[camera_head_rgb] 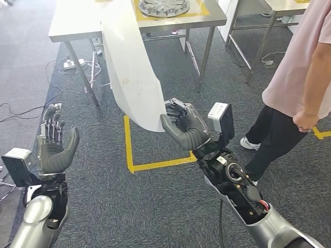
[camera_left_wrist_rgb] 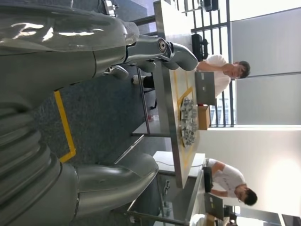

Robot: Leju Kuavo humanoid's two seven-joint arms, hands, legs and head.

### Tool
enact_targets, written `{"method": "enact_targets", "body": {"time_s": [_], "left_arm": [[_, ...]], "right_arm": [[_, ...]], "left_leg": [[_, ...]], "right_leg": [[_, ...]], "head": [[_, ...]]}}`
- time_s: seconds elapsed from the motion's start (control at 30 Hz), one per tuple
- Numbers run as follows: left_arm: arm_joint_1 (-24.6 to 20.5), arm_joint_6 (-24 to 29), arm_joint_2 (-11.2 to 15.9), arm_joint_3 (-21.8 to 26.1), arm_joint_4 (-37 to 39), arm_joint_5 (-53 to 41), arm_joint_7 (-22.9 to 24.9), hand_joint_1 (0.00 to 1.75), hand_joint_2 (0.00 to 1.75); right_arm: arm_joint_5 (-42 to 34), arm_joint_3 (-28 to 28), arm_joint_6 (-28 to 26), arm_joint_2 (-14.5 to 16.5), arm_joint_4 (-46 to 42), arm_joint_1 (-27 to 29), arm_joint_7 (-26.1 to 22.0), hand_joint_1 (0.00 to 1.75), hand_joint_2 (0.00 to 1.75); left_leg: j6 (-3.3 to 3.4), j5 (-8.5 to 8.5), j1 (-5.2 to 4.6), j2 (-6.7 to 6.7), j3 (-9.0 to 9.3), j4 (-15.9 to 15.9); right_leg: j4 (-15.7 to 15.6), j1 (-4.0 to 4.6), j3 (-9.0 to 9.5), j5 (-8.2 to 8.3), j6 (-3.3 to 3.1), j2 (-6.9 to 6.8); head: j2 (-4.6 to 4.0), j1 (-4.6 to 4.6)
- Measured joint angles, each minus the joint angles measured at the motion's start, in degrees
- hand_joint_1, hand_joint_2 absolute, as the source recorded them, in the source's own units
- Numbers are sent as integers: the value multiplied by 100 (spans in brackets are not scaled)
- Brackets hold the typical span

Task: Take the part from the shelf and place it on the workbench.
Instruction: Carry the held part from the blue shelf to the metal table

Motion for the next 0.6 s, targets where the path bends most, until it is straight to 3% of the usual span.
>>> {"method": "enact_targets", "body": {"time_s": [0.6], "left_arm": [[-94,-91,-9,-111,1,103,-6,0,175]], "right_arm": [[6,4,-113,0,2,1,63,175,175]], "left_leg": [[1,-1,0,0,0,0]], "right_leg": [[-2,0,0,0,0,1]], "head": [[0,-7]]}}
